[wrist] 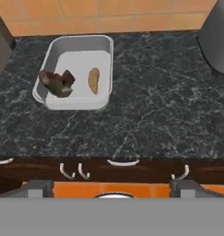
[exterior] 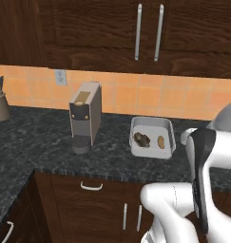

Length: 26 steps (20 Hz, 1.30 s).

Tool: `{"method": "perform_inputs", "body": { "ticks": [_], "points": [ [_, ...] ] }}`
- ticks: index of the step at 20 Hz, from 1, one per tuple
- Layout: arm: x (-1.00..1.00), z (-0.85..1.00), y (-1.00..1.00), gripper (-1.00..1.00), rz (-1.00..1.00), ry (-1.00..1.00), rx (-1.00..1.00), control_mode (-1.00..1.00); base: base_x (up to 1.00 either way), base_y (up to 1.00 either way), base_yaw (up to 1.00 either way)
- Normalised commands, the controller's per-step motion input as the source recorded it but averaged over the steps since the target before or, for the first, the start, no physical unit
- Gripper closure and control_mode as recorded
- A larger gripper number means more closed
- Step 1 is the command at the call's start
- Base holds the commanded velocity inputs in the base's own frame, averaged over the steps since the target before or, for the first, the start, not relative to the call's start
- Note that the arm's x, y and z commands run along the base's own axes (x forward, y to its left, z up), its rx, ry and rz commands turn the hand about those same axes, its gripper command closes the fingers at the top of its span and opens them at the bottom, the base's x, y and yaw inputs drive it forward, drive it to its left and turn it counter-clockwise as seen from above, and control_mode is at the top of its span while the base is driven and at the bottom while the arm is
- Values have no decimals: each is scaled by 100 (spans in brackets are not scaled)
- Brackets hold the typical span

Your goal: Place one sweet potato and one steak in each tupperware on the nearby counter, to pack two identical lunches.

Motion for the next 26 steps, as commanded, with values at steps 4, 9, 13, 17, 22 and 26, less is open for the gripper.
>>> {"method": "perform_inputs", "body": {
  "ticks": [4,9,13,17,22,26],
  "points": [
    [-25,-1,0,-100,0,-8,0,100,-75,2,0],
    [0,0,0,-100,0,0,0,100,-100,-1,-26],
    [0,0,0,-100,0,0,0,100,-87,0,-61],
    [0,0,0,-100,0,0,0,100,-47,0,-78],
    [0,0,0,-100,0,0,0,100,-30,-5,-78],
    [0,0,0,-100,0,0,0,100,-2,-81,-68]
  ]
}}
